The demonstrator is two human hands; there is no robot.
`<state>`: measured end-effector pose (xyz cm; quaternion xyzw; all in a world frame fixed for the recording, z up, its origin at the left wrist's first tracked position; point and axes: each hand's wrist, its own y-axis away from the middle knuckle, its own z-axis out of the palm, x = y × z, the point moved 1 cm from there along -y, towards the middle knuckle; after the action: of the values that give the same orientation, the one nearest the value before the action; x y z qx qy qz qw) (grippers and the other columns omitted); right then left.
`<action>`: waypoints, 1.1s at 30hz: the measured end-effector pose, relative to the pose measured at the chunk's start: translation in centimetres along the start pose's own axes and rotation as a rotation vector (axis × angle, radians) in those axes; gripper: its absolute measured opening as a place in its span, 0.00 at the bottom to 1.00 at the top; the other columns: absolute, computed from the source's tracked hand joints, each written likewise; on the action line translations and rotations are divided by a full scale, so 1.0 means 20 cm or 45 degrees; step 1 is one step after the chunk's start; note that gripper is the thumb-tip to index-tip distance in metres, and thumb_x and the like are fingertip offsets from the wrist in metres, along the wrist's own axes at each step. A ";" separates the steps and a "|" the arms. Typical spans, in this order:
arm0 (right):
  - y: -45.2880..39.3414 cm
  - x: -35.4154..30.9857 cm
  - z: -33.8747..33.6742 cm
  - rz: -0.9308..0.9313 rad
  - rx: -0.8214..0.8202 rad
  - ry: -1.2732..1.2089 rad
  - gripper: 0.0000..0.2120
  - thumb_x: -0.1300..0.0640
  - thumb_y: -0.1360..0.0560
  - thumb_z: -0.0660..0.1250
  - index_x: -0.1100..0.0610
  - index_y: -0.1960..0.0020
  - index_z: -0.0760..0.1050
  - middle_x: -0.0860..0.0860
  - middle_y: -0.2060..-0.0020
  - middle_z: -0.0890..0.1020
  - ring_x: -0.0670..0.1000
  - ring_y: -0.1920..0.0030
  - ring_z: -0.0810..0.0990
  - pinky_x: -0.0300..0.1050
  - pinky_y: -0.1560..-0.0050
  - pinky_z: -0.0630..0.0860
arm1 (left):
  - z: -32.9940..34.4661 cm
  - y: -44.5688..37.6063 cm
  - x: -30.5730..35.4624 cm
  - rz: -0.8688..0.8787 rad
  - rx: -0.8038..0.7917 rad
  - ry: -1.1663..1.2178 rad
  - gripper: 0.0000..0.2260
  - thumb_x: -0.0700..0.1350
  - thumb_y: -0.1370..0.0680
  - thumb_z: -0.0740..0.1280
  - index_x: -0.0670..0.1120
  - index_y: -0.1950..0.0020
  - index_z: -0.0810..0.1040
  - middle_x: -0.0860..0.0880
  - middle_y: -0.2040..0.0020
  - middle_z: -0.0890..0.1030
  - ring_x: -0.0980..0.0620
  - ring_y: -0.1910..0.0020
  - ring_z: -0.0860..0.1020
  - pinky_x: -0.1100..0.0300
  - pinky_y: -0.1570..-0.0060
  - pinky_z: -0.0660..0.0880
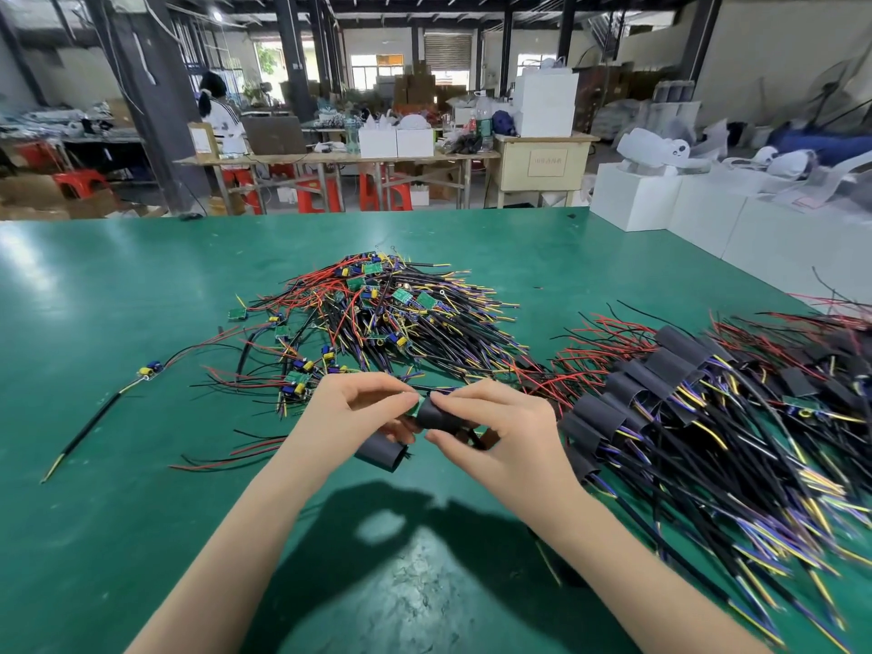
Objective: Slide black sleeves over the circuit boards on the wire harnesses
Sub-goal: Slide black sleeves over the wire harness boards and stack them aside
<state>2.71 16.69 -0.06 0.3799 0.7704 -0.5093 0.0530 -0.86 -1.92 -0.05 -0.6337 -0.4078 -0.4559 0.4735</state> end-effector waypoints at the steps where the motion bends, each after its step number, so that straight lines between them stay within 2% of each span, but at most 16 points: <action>1: 0.00 0.00 0.00 0.036 0.015 -0.006 0.14 0.62 0.35 0.79 0.59 0.50 0.84 0.50 0.58 0.84 0.45 0.59 0.81 0.35 0.54 0.76 | 0.00 0.00 0.01 -0.002 -0.037 0.021 0.05 0.43 0.25 0.70 0.47 0.58 0.86 0.46 0.64 0.84 0.51 0.67 0.82 0.65 0.64 0.77; 3: -0.01 0.01 0.00 0.130 0.057 -0.030 0.14 0.61 0.35 0.79 0.58 0.50 0.85 0.49 0.59 0.84 0.44 0.62 0.79 0.33 0.58 0.74 | -0.03 0.01 0.01 -0.035 -0.171 0.101 0.10 0.49 0.24 0.67 0.47 0.50 0.86 0.44 0.59 0.85 0.50 0.62 0.81 0.62 0.58 0.78; 5: -0.02 0.02 -0.02 0.218 0.097 -0.104 0.14 0.58 0.35 0.79 0.55 0.50 0.85 0.48 0.60 0.84 0.45 0.64 0.78 0.35 0.61 0.73 | -0.05 0.01 0.02 0.012 -0.203 0.053 0.11 0.48 0.25 0.67 0.48 0.46 0.85 0.46 0.56 0.85 0.52 0.60 0.80 0.62 0.54 0.77; 7: -0.03 0.02 -0.03 0.236 0.102 -0.156 0.14 0.56 0.35 0.79 0.54 0.50 0.85 0.47 0.60 0.84 0.44 0.65 0.76 0.38 0.62 0.74 | -0.06 0.01 0.01 0.084 -0.164 -0.040 0.11 0.45 0.27 0.69 0.52 0.47 0.85 0.50 0.58 0.84 0.56 0.60 0.79 0.66 0.55 0.76; 9: -0.03 0.01 -0.02 0.196 0.073 -0.137 0.14 0.55 0.35 0.78 0.54 0.50 0.85 0.47 0.61 0.84 0.43 0.65 0.76 0.35 0.62 0.72 | -0.04 0.01 0.01 0.083 -0.161 -0.039 0.12 0.43 0.28 0.69 0.49 0.46 0.84 0.52 0.58 0.84 0.56 0.60 0.79 0.65 0.54 0.76; 12: -0.02 0.01 0.00 0.184 0.063 -0.104 0.14 0.56 0.34 0.79 0.56 0.49 0.85 0.47 0.61 0.84 0.44 0.65 0.76 0.34 0.61 0.72 | 0.00 0.02 0.01 0.150 -0.164 -0.068 0.10 0.38 0.26 0.68 0.43 0.46 0.83 0.54 0.60 0.83 0.58 0.59 0.78 0.65 0.54 0.75; 14: -0.02 0.02 0.00 0.184 0.078 -0.090 0.14 0.57 0.34 0.78 0.56 0.49 0.85 0.48 0.61 0.84 0.44 0.65 0.77 0.35 0.60 0.73 | 0.02 0.02 0.02 0.225 -0.161 -0.166 0.10 0.33 0.24 0.67 0.42 0.47 0.83 0.55 0.62 0.81 0.60 0.63 0.76 0.69 0.58 0.73; 16: -0.01 0.02 0.00 0.147 0.074 -0.058 0.13 0.58 0.34 0.78 0.58 0.50 0.85 0.49 0.60 0.84 0.45 0.63 0.79 0.38 0.57 0.76 | 0.03 0.02 0.04 0.287 -0.197 -0.318 0.10 0.32 0.23 0.66 0.44 0.51 0.83 0.54 0.65 0.80 0.59 0.65 0.75 0.69 0.59 0.71; 19: -0.01 0.02 0.00 0.115 0.031 -0.015 0.13 0.57 0.33 0.77 0.59 0.50 0.84 0.51 0.58 0.85 0.47 0.59 0.82 0.42 0.54 0.78 | 0.03 0.03 0.04 0.342 -0.262 -0.458 0.16 0.33 0.21 0.65 0.53 0.60 0.81 0.50 0.66 0.77 0.55 0.65 0.75 0.64 0.59 0.71; 21: 0.00 0.02 0.00 0.100 -0.021 0.016 0.12 0.58 0.32 0.77 0.60 0.49 0.84 0.51 0.57 0.85 0.48 0.58 0.82 0.45 0.54 0.78 | 0.04 0.04 0.04 0.340 -0.303 -0.489 0.19 0.34 0.21 0.64 0.58 0.62 0.78 0.50 0.66 0.76 0.51 0.65 0.74 0.56 0.61 0.72; 23: 0.00 0.01 -0.01 0.085 -0.080 0.066 0.13 0.58 0.31 0.76 0.60 0.48 0.84 0.52 0.57 0.84 0.50 0.58 0.82 0.49 0.55 0.78 | 0.05 0.04 0.03 0.330 -0.316 -0.498 0.18 0.35 0.21 0.64 0.59 0.61 0.79 0.52 0.65 0.75 0.50 0.65 0.74 0.51 0.61 0.72; 25: -0.03 -0.01 -0.03 0.088 -0.147 0.121 0.12 0.58 0.30 0.75 0.59 0.47 0.84 0.53 0.57 0.84 0.53 0.58 0.82 0.51 0.56 0.77 | 0.05 0.04 0.02 0.318 -0.299 -0.463 0.16 0.37 0.22 0.63 0.59 0.57 0.81 0.51 0.63 0.76 0.48 0.63 0.75 0.50 0.59 0.73; 28: -0.10 -0.08 -0.15 0.011 -0.198 0.255 0.11 0.56 0.30 0.75 0.58 0.49 0.84 0.52 0.59 0.83 0.53 0.60 0.81 0.51 0.57 0.78 | 0.05 0.03 0.01 0.304 -0.224 -0.400 0.18 0.33 0.21 0.65 0.52 0.39 0.79 0.48 0.50 0.81 0.51 0.51 0.79 0.56 0.46 0.75; 29: -0.14 -0.09 -0.22 -0.035 -0.167 0.325 0.10 0.55 0.30 0.74 0.58 0.51 0.84 0.52 0.60 0.83 0.53 0.61 0.82 0.50 0.58 0.78 | 0.03 0.02 0.01 0.320 -0.178 -0.406 0.19 0.32 0.22 0.65 0.51 0.36 0.77 0.48 0.47 0.82 0.52 0.47 0.79 0.59 0.43 0.75; 31: -0.21 -0.08 -0.41 -0.086 -0.035 0.520 0.10 0.51 0.30 0.72 0.57 0.54 0.84 0.52 0.62 0.83 0.54 0.63 0.81 0.50 0.61 0.79 | -0.02 0.00 -0.01 0.300 -0.045 -0.460 0.17 0.33 0.22 0.66 0.51 0.38 0.78 0.51 0.46 0.83 0.55 0.46 0.80 0.60 0.42 0.75; 33: -0.25 -0.01 -0.62 -0.033 0.123 0.696 0.11 0.50 0.29 0.72 0.57 0.52 0.84 0.53 0.61 0.83 0.56 0.63 0.81 0.52 0.62 0.79 | -0.08 -0.02 -0.04 0.215 0.083 -0.527 0.15 0.34 0.22 0.66 0.52 0.44 0.81 0.53 0.48 0.84 0.58 0.48 0.80 0.59 0.43 0.77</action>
<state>3.51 25.82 9.73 0.4953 0.7358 -0.4247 -0.1816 -1.76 -3.39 -0.49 -0.7302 -0.4561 -0.2615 0.4364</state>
